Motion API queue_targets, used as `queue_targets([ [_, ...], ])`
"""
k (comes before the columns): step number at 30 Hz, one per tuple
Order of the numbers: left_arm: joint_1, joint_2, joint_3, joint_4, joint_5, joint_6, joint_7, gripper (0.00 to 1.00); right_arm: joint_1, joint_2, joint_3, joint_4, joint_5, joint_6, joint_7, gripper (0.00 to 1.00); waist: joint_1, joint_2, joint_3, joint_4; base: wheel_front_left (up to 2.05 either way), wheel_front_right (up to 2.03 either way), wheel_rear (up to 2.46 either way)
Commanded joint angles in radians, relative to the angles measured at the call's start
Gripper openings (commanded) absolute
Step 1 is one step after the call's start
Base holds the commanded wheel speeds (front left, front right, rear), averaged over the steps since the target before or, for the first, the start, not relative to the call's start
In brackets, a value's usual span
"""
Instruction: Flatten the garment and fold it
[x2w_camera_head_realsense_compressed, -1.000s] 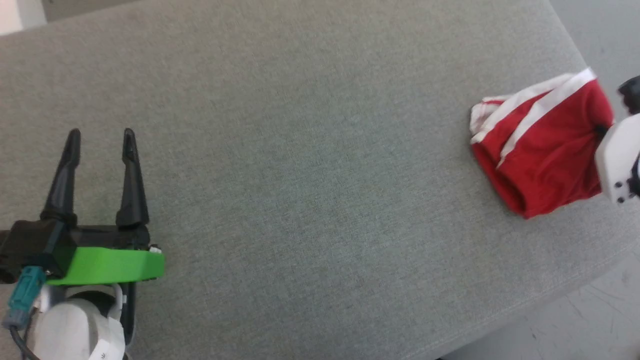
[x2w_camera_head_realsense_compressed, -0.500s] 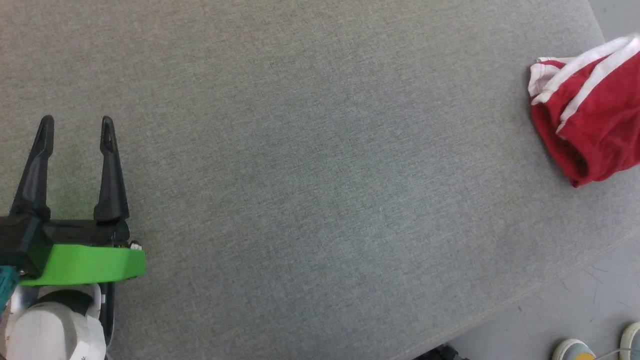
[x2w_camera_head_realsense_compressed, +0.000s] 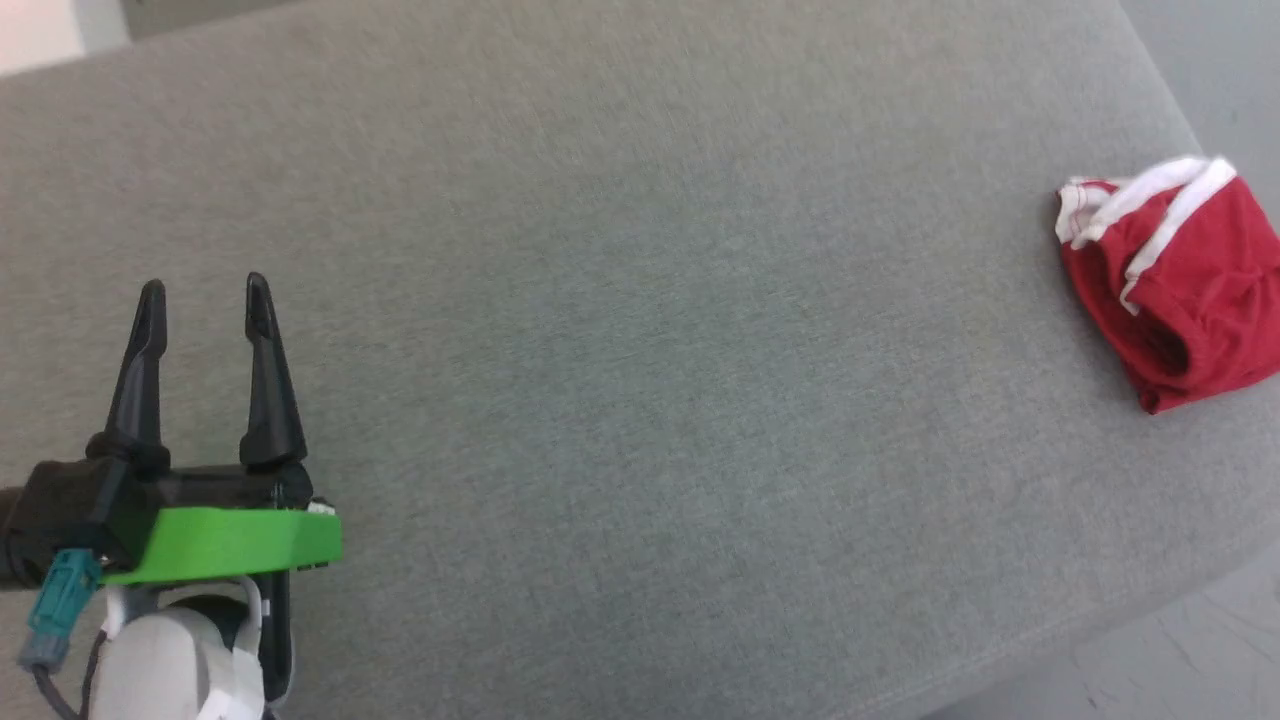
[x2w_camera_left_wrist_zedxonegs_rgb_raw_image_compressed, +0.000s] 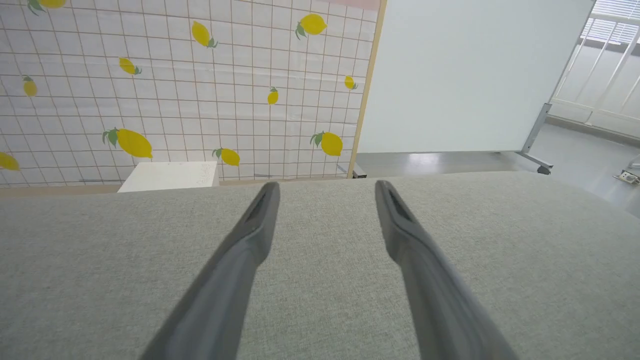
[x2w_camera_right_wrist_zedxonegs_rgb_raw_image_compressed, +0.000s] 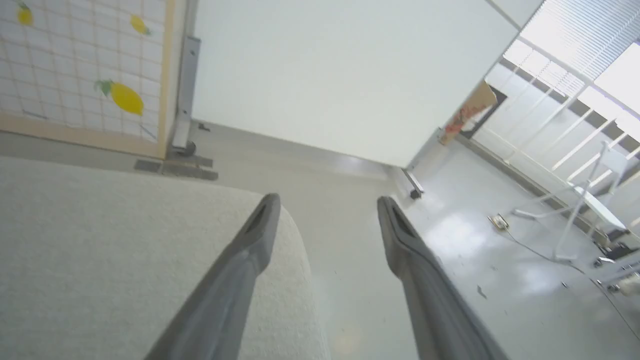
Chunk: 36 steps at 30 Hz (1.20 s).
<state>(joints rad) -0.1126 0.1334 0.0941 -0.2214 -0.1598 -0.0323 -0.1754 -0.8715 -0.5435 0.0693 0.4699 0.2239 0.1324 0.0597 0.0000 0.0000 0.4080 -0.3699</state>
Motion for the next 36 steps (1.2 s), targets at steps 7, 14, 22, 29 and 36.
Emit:
queue_targets([
  [7, -0.022, -0.022, -0.004, 0.065, -0.019, 0.016, -0.052, 1.0, 0.145, 0.154, -0.044, -0.299, 0.05, -0.002, -0.024, 1.0, 0.0, 0.0, -0.186, 0.162, 0.0, 0.0, 0.0],
  [14, -0.042, -0.036, -0.004, 0.133, -0.033, 0.036, -0.067, 1.0, 0.294, 0.392, -0.109, -0.413, 0.014, -0.002, -0.069, 1.0, 0.0, 0.0, -0.267, 0.248, 0.0, 0.0, 0.0],
  [22, -0.048, -0.05, -0.028, 0.233, -0.039, 0.058, -0.063, 1.0, 0.465, 0.491, -0.132, -0.36, -0.015, -0.002, -0.177, 1.0, 0.0, 0.0, -0.322, 0.317, 0.0, 0.0, 0.0],
  [29, -0.027, -0.061, -0.044, 0.308, -0.055, 0.074, -0.063, 1.0, 0.59, 0.493, -0.112, -0.295, 0.006, -0.002, -0.291, 1.0, 0.0, 0.0, -0.349, 0.335, 0.0, 0.0, 0.0],
  [36, 0.006, -0.068, -0.067, 0.353, -0.065, 0.081, -0.07, 1.0, 0.689, 0.493, -0.093, -0.277, -0.013, -0.002, -0.316, 1.0, 0.0, 0.0, -0.361, 0.338, 0.0, 0.0, 0.0],
])
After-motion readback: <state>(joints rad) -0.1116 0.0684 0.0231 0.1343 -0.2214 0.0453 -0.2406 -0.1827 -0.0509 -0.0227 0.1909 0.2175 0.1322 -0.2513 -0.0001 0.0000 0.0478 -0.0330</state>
